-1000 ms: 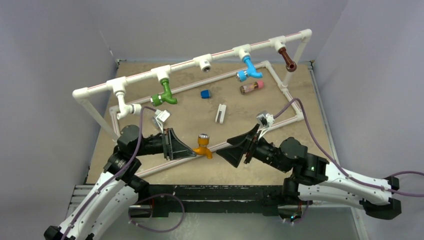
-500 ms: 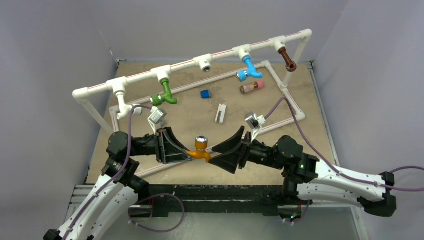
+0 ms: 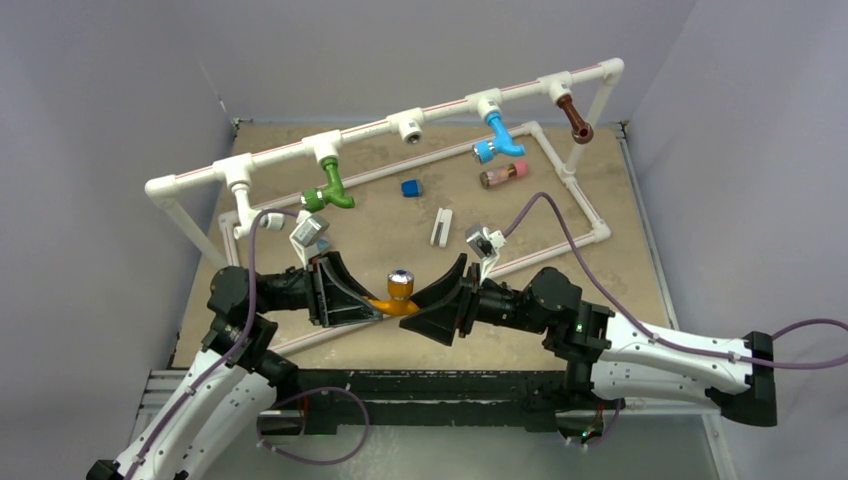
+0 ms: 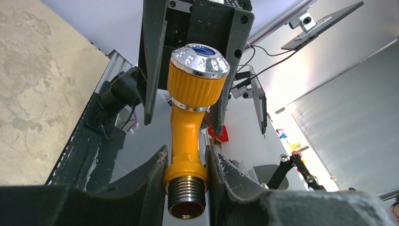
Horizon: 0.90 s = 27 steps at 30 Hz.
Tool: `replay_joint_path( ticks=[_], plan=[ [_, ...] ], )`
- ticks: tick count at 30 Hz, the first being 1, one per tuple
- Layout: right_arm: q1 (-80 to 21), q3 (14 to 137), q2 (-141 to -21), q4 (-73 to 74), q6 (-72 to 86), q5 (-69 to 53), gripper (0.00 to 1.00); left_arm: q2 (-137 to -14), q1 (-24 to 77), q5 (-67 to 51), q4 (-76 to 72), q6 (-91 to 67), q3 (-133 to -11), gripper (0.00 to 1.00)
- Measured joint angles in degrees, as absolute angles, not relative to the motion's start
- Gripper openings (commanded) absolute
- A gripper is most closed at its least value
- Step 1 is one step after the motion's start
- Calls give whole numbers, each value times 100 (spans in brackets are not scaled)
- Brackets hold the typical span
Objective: Install the water faucets
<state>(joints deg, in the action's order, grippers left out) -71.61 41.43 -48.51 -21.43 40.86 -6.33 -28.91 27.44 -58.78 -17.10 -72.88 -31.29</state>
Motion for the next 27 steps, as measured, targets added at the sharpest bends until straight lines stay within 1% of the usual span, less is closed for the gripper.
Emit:
replay_joint_path(
  ticks=[13, 16, 18, 20, 22, 27],
  plan=[
    [-7161, 4145, -4925, -2276, 3975, -701, 52, -2897, 2744, -5876, -1719, -7290, -3129, 0],
    [-7161, 4145, -4923, -2320, 3953, -701, 48, -2908, 2744, -5874, -1728, -7288, -3129, 0],
    [-7161, 4145, -4923, -2346, 3935, -698, 40, -2917, 2744, -5874, -1734, -7288, -3129, 0],
    [-7161, 4145, -4923, -2364, 3922, -698, 25, -2928, 2744, -5874, -1747, -7290, -3129, 0],
    [-7155, 4145, -4936, -2368, 3887, -670, 0, -2943, 2744, -5883, -1789, -7297, -3129, 0],
    [-7157, 4145, -4947, -2388, 3798, -648, 0, -2941, 2735, -5870, -1872, -7334, -3129, 0]
  ],
)
